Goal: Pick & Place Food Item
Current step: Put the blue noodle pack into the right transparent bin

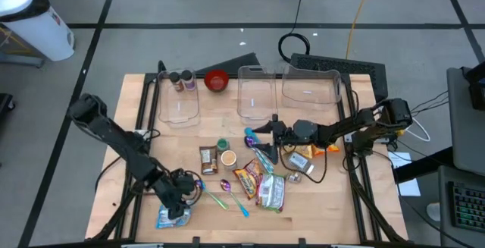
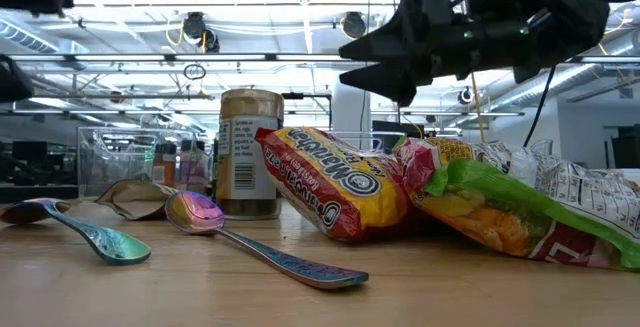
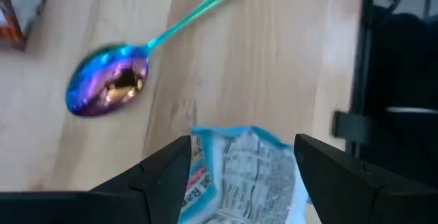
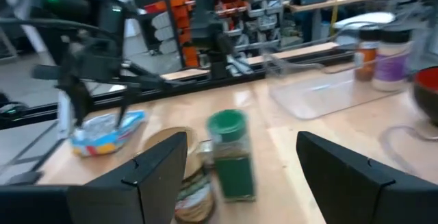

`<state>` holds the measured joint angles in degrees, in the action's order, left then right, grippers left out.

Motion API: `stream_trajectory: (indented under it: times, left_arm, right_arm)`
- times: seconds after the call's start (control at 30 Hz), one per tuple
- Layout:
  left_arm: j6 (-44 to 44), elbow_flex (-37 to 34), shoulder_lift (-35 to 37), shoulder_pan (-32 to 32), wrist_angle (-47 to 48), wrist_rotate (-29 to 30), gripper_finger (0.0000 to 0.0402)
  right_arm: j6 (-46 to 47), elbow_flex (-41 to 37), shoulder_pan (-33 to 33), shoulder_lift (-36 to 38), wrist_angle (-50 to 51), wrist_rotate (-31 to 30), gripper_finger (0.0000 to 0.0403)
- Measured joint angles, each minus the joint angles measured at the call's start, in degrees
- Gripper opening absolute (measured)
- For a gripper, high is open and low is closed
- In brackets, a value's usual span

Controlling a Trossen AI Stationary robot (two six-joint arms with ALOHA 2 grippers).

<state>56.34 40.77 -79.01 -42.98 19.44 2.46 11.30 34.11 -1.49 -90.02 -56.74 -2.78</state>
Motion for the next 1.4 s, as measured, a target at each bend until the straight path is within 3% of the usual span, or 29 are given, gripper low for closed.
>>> stream_trajectory:
  times: [0.3,0.47,0.57,0.83,1.13,1.27,1.4]
  left_arm:
    - [-2.0,0.0,-1.0,0.4,0.3,2.0,0.0269]
    - [-2.2,0.0,-1.0,1.2,0.4,1.9,0.0269]
    - [-2.1,0.0,-1.1,1.6,0.4,0.1,0.0269]
    - [-1.8,0.0,-1.5,1.9,0.4,-1.2,0.0269]
    - [-0.8,0.0,-7.6,4.0,-0.3,-6.7,0.0268]
    - [-0.8,0.0,-7.8,4.5,-0.8,-7.3,0.0240]
    - [-1.4,0.0,-7.6,5.5,-1.0,-8.6,0.0182]
  right_arm:
    - [1.2,0.0,-4.1,0.0,0.1,-0.9,0.0267]
    - [1.1,0.0,-6.4,0.0,1.6,-6.5,0.0267]
    - [1.0,0.0,-7.4,0.0,3.6,-9.3,0.0267]
    - [1.6,0.0,-8.6,0.0,5.5,-9.4,0.0267]
    - [3.0,0.0,-9.1,0.0,6.4,-9.4,0.0267]
    - [3.0,0.0,-9.3,0.0,7.2,-9.3,0.0267]
    - [3.0,0.0,-9.5,0.0,7.7,-9.3,0.0267]
